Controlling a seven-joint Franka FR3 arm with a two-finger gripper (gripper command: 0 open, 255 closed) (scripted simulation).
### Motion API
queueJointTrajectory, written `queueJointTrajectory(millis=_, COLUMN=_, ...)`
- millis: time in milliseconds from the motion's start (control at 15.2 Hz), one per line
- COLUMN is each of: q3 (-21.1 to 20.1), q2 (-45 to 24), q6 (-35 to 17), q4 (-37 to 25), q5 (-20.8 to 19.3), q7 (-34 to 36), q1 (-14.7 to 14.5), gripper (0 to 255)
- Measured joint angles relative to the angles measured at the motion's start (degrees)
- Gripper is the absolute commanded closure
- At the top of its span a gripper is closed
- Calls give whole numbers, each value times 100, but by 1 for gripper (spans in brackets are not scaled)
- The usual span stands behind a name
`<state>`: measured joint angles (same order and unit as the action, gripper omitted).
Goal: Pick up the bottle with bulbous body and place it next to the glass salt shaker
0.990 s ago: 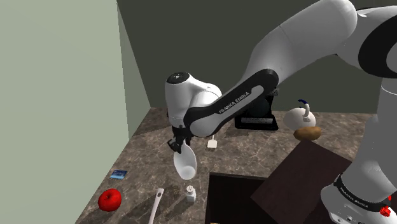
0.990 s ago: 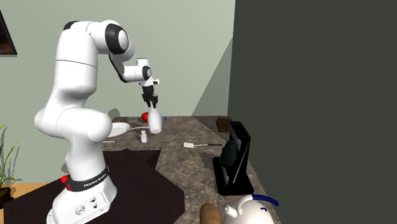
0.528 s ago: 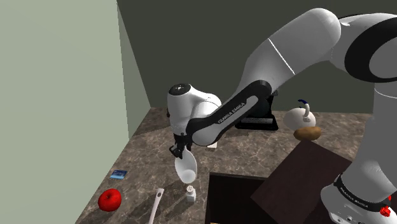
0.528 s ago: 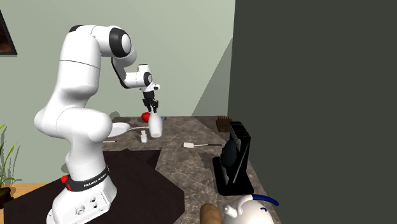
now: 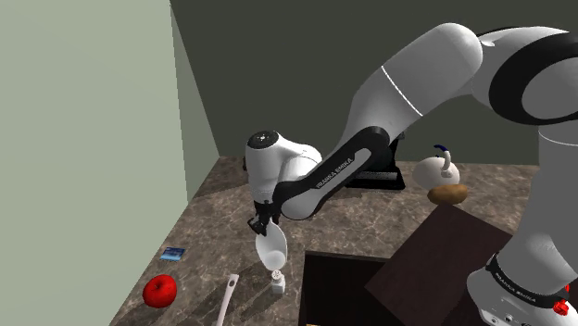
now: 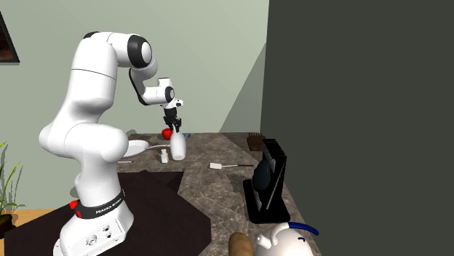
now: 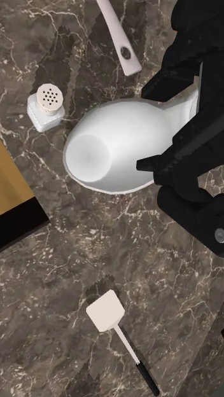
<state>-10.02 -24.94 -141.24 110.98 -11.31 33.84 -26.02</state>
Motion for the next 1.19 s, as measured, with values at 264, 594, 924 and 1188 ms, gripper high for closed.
queueJointTrajectory(millis=264, q3=1, q2=-3, q6=-4, q4=-2, q5=-1, q7=1, q1=0, gripper=0)
queueJointTrajectory(millis=594, q3=1, q2=-2, q6=-4, q4=-3, q5=-1, q7=1, q1=-1, gripper=0)
queueJointTrajectory(millis=924, q3=-90, q2=468, q6=449, q4=-2, q5=153, q7=-99, q1=48, gripper=0)
queueJointTrajectory(millis=1188, q3=-101, q2=529, q6=515, q4=-2, q5=174, q7=-113, q1=53, gripper=0)
